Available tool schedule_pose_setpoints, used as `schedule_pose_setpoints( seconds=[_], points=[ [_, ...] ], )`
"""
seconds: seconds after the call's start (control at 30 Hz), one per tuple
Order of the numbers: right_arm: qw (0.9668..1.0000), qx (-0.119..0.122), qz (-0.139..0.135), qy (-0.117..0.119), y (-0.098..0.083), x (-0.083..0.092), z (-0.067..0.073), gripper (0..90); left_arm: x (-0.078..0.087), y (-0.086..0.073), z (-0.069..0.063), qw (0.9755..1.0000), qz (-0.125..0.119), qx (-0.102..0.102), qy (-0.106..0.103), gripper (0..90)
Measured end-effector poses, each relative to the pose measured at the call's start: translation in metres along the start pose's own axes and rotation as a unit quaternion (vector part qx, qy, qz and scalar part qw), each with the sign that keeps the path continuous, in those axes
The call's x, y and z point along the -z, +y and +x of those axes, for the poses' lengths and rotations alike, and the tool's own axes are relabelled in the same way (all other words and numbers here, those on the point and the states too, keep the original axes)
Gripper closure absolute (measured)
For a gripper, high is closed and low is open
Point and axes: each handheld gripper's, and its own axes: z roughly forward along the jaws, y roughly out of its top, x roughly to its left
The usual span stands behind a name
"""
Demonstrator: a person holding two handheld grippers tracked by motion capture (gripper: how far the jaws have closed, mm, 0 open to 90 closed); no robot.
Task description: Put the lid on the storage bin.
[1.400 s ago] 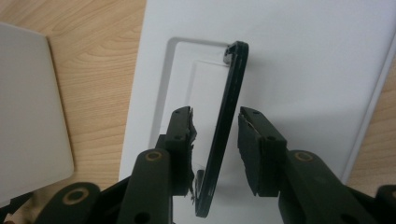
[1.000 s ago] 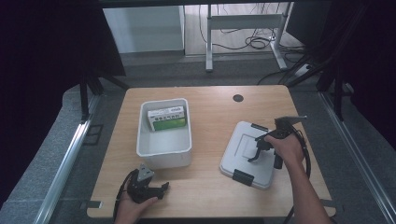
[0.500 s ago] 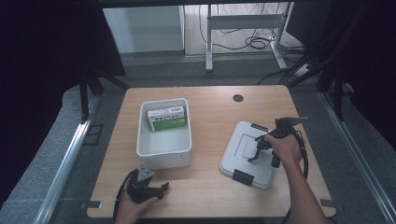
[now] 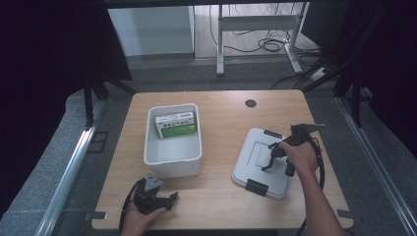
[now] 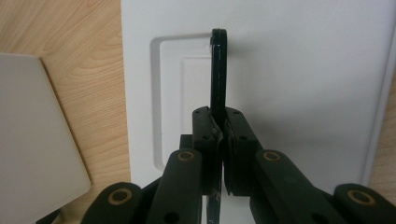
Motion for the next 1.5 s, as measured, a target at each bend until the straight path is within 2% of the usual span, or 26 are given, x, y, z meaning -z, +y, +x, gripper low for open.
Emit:
schedule_pose_setpoints(
  seconds=[0.37,1.03,1.5],
  points=[
    [0.9999,0.003,-0.004,0.011,-0.001,0.011,0.003,84.8,0.000,0.000,0.000,1.0000,0.000,0.000,0.000,12.5],
    [0.9987,0.040,-0.018,0.028,-0.004,0.040,0.021,84.9,0.000,0.000,0.000,1.0000,0.000,0.000,-0.001,12.4],
    [0.9981,0.041,-0.027,0.036,-0.002,0.054,0.023,84.9,0.000,0.000,0.000,1.0000,0.000,0.000,-0.001,12.5]
  ],
)
